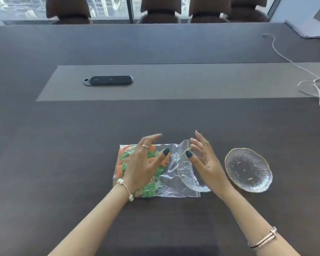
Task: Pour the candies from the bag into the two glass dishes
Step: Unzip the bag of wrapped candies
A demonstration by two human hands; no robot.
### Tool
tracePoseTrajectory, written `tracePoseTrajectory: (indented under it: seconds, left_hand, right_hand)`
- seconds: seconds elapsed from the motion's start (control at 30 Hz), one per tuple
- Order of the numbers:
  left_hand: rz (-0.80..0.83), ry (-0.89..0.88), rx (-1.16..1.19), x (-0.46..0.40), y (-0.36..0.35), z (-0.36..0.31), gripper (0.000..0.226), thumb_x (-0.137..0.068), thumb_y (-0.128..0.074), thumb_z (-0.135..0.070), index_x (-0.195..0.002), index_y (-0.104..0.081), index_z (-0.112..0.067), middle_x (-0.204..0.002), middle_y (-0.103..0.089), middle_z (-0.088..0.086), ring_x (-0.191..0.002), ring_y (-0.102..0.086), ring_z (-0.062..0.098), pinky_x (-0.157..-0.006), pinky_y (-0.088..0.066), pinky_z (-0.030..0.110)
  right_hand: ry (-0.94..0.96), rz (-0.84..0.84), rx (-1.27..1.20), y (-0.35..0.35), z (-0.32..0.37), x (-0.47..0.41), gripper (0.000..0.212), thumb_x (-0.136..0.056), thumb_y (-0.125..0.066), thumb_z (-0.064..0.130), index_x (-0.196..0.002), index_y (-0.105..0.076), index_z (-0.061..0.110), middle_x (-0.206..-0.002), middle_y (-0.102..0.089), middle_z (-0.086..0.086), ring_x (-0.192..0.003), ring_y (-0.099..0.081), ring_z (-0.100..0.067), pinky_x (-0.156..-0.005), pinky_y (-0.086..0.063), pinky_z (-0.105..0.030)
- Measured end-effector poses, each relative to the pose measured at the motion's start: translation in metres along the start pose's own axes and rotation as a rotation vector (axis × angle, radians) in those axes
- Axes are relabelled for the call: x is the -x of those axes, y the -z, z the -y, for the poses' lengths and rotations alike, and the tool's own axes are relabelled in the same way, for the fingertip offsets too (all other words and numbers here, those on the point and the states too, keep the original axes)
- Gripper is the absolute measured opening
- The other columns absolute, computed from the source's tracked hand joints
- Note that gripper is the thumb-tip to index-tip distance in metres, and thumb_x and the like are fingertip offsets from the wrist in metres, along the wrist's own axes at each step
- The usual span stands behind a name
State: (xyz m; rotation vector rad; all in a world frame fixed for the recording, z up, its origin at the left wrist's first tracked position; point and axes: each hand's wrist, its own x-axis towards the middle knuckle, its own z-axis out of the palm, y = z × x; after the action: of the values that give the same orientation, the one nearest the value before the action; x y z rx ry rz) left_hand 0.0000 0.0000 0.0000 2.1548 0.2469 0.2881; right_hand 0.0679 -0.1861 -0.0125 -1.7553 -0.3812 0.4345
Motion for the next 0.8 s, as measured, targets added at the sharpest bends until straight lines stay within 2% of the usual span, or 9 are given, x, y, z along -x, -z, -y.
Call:
tracePoseTrajectory:
  seconds: [0.07,0.13,0.2,0.3,0.43,0.5,0.57,0.67,0.8]
  left_hand:
    - [0.08,0.099,0.106,-0.006,-0.007,0.008,0.038,-0.082,-0.056,-0.044,-0.111,-0.061,-0.021,-0.103,-0.066,-0.008,-0.093,-0.062,0.003,-0.076,-0.044,0.007]
    - [0.173,0.154,0.131,-0.01,-0.02,0.023,0.032,-0.081,-0.056,-0.044,-0.1,-0.065,-0.02,-0.088,-0.071,-0.004,-0.08,-0.066,0.008,-0.071,-0.053,0.022]
    - [0.232,0.212,0.089,-0.013,-0.039,0.039,0.023,-0.082,-0.058,-0.036,-0.095,-0.066,-0.019,-0.081,-0.071,-0.001,-0.07,-0.064,0.011,-0.07,-0.054,0.027]
    - [0.287,0.238,0.027,-0.022,-0.063,0.054,0.015,-0.081,-0.057,-0.026,-0.09,-0.066,-0.018,-0.079,-0.07,0.002,-0.069,-0.063,0.015,-0.072,-0.053,0.032]
    - [0.396,0.234,-0.012,-0.03,-0.088,0.061,0.015,-0.082,-0.056,-0.025,-0.091,-0.065,-0.019,-0.077,-0.065,-0.005,-0.066,-0.057,0.005,-0.07,-0.049,0.025]
    - [0.443,0.226,-0.024,-0.033,-0.097,0.061,0.017,-0.083,-0.055,-0.027,-0.093,-0.065,-0.02,-0.081,-0.065,-0.006,-0.068,-0.057,0.005,-0.071,-0.049,0.023]
    - [0.46,0.225,-0.033,-0.036,-0.104,0.062,0.019,-0.084,-0.054,-0.028,-0.096,-0.066,-0.019,-0.086,-0.068,-0.004,-0.073,-0.06,0.008,-0.071,-0.049,0.023]
    - [0.427,0.272,0.0,-0.037,-0.11,0.061,0.023,-0.084,-0.055,-0.033,-0.095,-0.069,-0.018,-0.089,-0.072,-0.003,-0.076,-0.063,0.009,-0.069,-0.047,0.021]
    - [0.333,0.379,0.146,-0.033,-0.11,0.053,0.025,-0.081,-0.06,-0.036,-0.09,-0.07,-0.016,-0.08,-0.071,-0.004,-0.07,-0.06,0.002,-0.065,-0.044,0.013]
  right_hand:
    - [-0.062,-0.087,0.047,-0.001,-0.013,-0.003,0.05,-0.088,-0.057,0.023,-0.132,-0.04,0.04,-0.118,-0.056,0.018,-0.107,-0.053,0.009,-0.084,-0.042,-0.007]
    - [-0.137,-0.149,0.171,-0.001,-0.033,-0.003,0.04,-0.088,-0.052,0.008,-0.121,-0.051,0.031,-0.105,-0.061,0.012,-0.099,-0.058,0.002,-0.084,-0.045,-0.016]
    - [-0.254,-0.16,0.307,-0.002,-0.053,-0.007,0.034,-0.085,-0.05,0.003,-0.113,-0.057,0.022,-0.1,-0.064,0.005,-0.095,-0.059,-0.007,-0.089,-0.046,-0.027]
    - [-0.412,-0.127,0.424,-0.005,-0.073,-0.02,0.032,-0.084,-0.052,0.009,-0.116,-0.058,0.015,-0.109,-0.063,-0.006,-0.098,-0.057,-0.017,-0.087,-0.042,-0.026]
    - [-0.557,-0.091,0.427,-0.007,-0.087,-0.036,0.034,-0.086,-0.053,0.016,-0.119,-0.058,0.011,-0.109,-0.066,-0.006,-0.094,-0.057,-0.018,-0.08,-0.039,-0.023]
    - [-0.567,-0.071,0.416,-0.006,-0.091,-0.041,0.027,-0.085,-0.054,0.016,-0.11,-0.064,0.011,-0.104,-0.068,-0.005,-0.092,-0.058,-0.016,-0.077,-0.04,-0.022]
    - [-0.577,-0.055,0.326,-0.003,-0.091,-0.044,0.016,-0.083,-0.057,0.014,-0.095,-0.068,0.015,-0.087,-0.068,-0.002,-0.08,-0.058,-0.015,-0.07,-0.043,-0.025]
    - [-0.59,-0.035,0.075,0.006,-0.081,-0.043,0.008,-0.084,-0.06,0.009,-0.082,-0.066,0.015,-0.068,-0.062,0.001,-0.06,-0.054,-0.011,-0.054,-0.044,-0.017]
    - [-0.558,-0.004,-0.043,0.01,-0.069,-0.037,0.005,-0.083,-0.063,0.013,-0.082,-0.067,0.011,-0.06,-0.065,0.004,-0.051,-0.057,-0.001,-0.051,-0.043,-0.014]
